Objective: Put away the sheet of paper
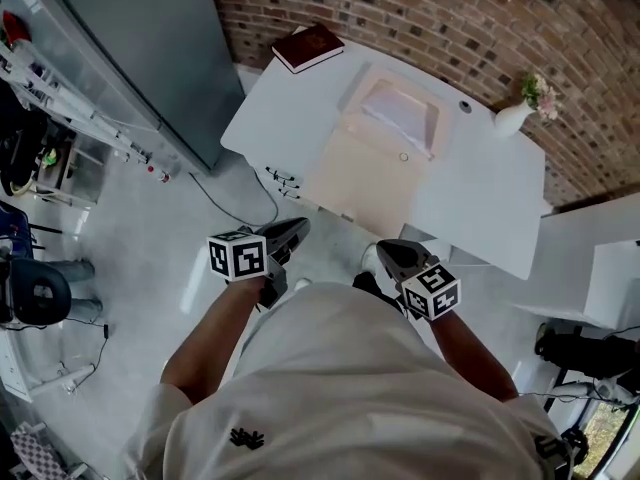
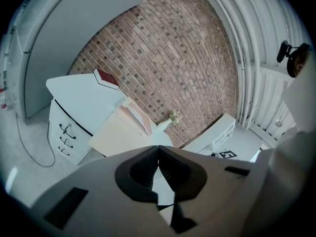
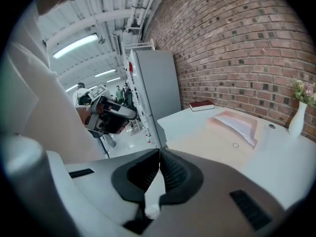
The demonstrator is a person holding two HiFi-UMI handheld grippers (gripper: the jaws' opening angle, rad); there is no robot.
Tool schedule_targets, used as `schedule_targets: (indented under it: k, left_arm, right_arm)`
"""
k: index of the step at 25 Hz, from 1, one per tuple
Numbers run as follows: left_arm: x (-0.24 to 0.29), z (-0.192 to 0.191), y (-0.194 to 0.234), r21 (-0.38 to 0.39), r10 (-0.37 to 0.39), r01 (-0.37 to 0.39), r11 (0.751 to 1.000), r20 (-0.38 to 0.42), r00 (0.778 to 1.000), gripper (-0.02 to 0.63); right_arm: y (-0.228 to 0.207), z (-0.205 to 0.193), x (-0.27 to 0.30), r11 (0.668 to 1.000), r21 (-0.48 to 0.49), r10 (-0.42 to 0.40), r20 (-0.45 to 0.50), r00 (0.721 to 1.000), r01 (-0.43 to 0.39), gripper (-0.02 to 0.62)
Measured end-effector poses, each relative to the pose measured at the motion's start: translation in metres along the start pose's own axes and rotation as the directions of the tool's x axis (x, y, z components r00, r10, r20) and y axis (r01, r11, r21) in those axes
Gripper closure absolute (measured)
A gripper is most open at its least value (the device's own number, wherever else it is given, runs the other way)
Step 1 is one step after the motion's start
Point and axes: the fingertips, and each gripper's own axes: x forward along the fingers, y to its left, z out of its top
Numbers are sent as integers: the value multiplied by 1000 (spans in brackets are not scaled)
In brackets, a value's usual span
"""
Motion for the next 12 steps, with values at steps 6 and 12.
schedule_targets:
  k: [6,12]
  left_arm:
    - [-37,-9,-2,40,-16,16,999,15,1000,581]
    - [-62,-15,-2,26,-22,21,999,46,999,581]
  right_arm:
    - [24,-4,1,1000,-20,-5,-10,1000,5,566]
    - [42,-4,1,999,-52,-8,-20,1000,7,568]
